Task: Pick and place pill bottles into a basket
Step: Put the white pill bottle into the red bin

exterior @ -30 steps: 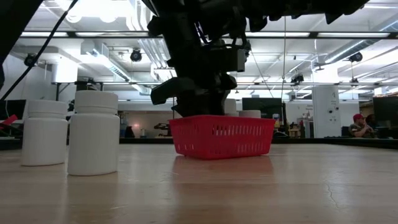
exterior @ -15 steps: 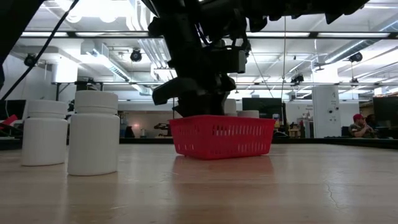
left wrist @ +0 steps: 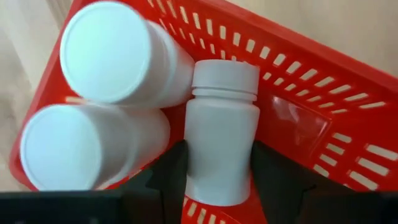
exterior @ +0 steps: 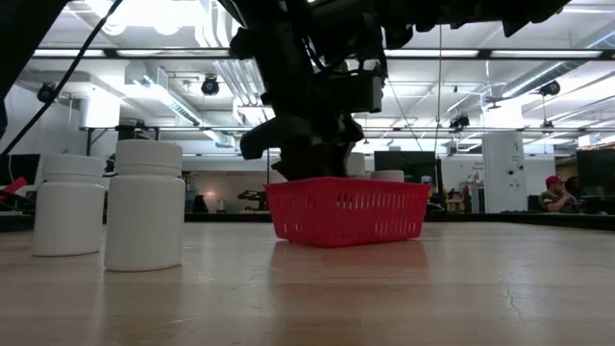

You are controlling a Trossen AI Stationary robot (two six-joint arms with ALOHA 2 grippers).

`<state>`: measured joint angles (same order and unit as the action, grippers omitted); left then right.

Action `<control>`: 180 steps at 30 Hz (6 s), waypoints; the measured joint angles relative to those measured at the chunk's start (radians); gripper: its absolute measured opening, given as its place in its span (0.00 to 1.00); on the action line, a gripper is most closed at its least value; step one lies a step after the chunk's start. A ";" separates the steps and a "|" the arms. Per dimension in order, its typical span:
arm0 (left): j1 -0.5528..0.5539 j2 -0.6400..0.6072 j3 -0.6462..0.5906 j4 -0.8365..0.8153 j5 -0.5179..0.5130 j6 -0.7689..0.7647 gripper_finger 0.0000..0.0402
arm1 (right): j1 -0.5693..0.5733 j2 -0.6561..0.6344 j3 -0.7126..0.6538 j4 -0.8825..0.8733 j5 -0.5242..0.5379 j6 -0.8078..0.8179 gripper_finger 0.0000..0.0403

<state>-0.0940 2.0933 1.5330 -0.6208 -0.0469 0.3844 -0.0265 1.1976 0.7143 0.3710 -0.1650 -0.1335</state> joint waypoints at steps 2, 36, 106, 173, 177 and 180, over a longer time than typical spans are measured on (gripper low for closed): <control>0.000 0.000 0.003 0.003 0.014 -0.041 0.33 | 0.000 0.000 0.000 0.000 0.000 0.000 0.16; 0.001 0.006 -0.002 0.026 0.019 -0.090 0.38 | 0.000 0.001 -0.002 -0.005 0.000 -0.001 0.16; -0.050 -0.380 -0.013 -0.162 -0.286 -0.275 0.40 | 0.025 0.062 -0.002 -0.015 0.051 -0.013 0.64; -0.088 -0.447 -0.006 -0.221 -0.409 -0.301 0.40 | 0.067 0.360 0.277 -0.199 0.222 -0.203 0.63; -0.088 -0.451 -0.006 -0.220 -0.411 -0.301 0.40 | 0.066 0.353 0.274 -0.194 0.251 -0.203 0.63; -0.089 -0.458 -0.006 -0.210 -0.413 -0.309 0.40 | 0.066 0.340 0.259 -0.166 0.262 -0.204 0.63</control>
<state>-0.1833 1.6356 1.5272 -0.8309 -0.4596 0.0755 0.0395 1.5378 0.9735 0.2051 0.0974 -0.3372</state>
